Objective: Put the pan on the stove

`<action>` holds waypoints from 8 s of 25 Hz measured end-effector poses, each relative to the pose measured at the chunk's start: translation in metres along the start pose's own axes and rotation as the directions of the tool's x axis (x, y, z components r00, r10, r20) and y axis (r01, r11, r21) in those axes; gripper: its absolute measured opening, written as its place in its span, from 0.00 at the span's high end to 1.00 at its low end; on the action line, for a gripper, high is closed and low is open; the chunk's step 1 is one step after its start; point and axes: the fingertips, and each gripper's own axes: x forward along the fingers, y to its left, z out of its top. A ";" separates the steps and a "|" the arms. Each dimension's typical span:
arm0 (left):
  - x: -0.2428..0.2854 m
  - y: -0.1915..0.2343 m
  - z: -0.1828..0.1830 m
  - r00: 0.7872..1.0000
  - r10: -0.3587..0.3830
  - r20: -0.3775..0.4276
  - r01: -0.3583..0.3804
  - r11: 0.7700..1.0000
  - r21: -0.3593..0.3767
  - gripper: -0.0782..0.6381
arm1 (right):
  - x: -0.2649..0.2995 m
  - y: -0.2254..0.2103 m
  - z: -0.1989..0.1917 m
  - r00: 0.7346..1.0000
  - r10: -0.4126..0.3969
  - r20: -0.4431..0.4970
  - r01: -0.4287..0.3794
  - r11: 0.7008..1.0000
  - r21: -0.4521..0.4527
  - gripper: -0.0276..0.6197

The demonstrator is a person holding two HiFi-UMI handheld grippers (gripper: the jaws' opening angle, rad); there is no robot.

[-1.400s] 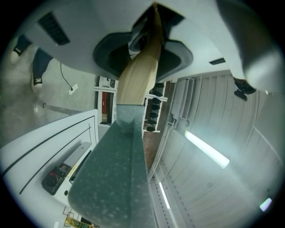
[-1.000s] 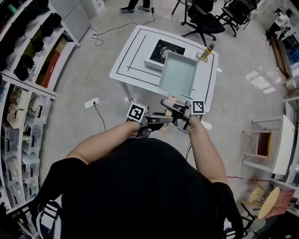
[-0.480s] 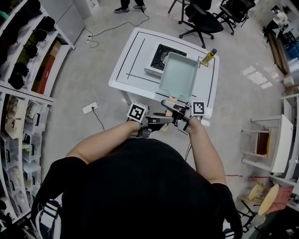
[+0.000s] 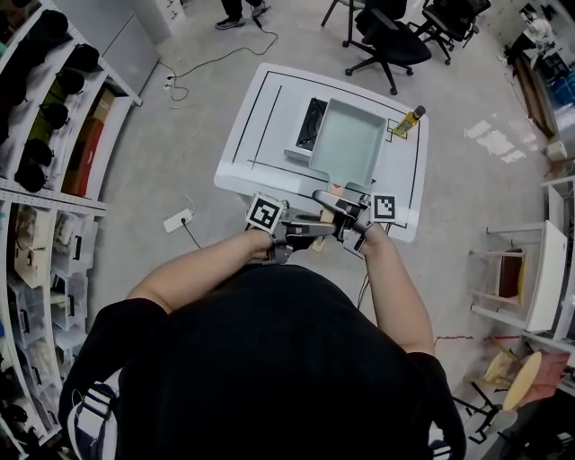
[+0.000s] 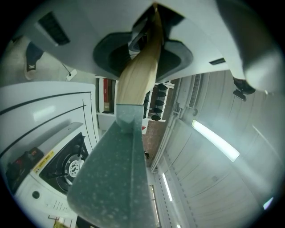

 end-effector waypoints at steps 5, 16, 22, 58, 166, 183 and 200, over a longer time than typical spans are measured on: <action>-0.012 -0.003 0.021 1.000 -0.028 -0.002 0.028 0.999 -0.027 0.69 | 0.019 -0.004 0.017 1.000 -0.009 0.006 0.009 1.000 0.002 0.74; -0.041 0.001 0.058 0.998 -0.041 -0.039 0.041 0.999 -0.007 0.69 | 0.052 -0.007 0.048 0.999 -0.026 0.039 0.026 1.000 -0.005 0.74; -0.056 -0.003 0.073 0.996 -0.075 -0.053 0.073 0.997 -0.037 0.69 | 0.069 -0.013 0.060 0.997 -0.057 0.055 0.058 0.998 -0.012 0.74; -0.031 0.023 0.136 0.997 -0.072 -0.039 0.072 0.997 -0.005 0.69 | 0.059 -0.017 0.131 0.999 -0.020 0.049 0.022 0.999 -0.037 0.74; -0.038 0.167 0.093 1.000 0.026 -0.008 -0.027 0.977 -0.210 0.69 | 0.022 -0.172 0.110 0.999 -0.030 -0.018 0.033 0.980 0.194 0.75; -0.037 0.167 0.099 0.999 0.023 0.045 -0.013 0.977 -0.214 0.69 | 0.019 -0.172 0.115 1.000 -0.014 0.023 0.009 0.977 0.211 0.72; -0.035 0.161 0.100 0.999 -0.028 0.027 0.033 0.970 -0.241 0.59 | 0.009 -0.177 0.121 0.993 -0.001 0.116 -0.026 0.972 0.235 0.68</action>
